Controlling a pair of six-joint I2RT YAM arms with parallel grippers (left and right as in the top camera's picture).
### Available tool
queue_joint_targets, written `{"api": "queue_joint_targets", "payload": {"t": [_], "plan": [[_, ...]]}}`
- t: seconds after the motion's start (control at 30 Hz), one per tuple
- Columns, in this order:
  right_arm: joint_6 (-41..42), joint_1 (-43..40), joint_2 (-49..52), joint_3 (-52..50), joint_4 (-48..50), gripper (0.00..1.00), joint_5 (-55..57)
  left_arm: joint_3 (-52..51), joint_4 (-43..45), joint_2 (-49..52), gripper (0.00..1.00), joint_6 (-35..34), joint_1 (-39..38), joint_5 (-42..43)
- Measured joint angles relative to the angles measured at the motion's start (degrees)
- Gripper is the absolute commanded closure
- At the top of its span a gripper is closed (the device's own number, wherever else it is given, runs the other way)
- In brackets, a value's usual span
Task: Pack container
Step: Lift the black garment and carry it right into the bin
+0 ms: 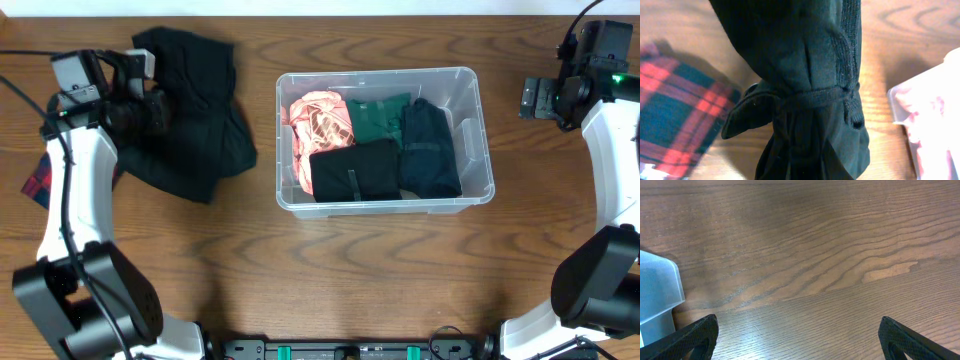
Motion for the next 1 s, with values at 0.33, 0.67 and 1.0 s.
{"api": "queue_joint_targets", "payload": {"t": [0.33,0.67,1.0], "plan": [[0.00,0.00,0.00,0.00,0.00,0.01,0.00,3.52,0.13,-6.51,0.94,3.08,-3.87,1.75],[0.00,0.00,0.00,0.00,0.00,0.01,0.00,8.22,-0.39,-14.34,0.94,21.68,-17.09,4.37],[0.00,0.00,0.00,0.00,0.00,0.01,0.00,8.50,2.62,-15.52,0.94,28.04,-29.05,5.62]]}}
